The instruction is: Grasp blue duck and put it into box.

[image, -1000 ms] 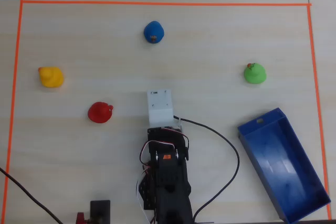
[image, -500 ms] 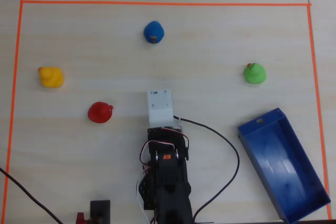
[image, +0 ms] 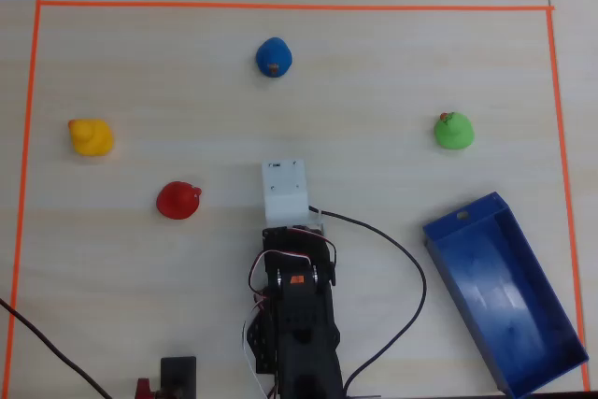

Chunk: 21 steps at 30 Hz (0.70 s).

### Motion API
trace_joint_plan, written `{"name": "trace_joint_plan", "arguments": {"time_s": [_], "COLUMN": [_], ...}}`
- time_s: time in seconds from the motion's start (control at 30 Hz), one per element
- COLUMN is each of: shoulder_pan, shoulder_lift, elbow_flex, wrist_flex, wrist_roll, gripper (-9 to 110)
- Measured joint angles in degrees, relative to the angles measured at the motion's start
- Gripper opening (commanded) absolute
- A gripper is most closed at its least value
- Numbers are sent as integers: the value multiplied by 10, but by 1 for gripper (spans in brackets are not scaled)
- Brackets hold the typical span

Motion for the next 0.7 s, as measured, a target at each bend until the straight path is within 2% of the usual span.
{"name": "trace_joint_plan", "arguments": {"time_s": [0.17, 0.3, 0.5, 0.6, 0.7], "shoulder_pan": [9, 15, 16, 18, 18], "shoulder_lift": [-59, -202, -468, -599, -720], "elbow_flex": [-24, -132, -422, -584, -744], "wrist_flex": [-12, -16, -15, 1, 25], "wrist_roll": [0, -2, 18, 25, 26], "gripper": [0, 0, 1, 13, 15]}}
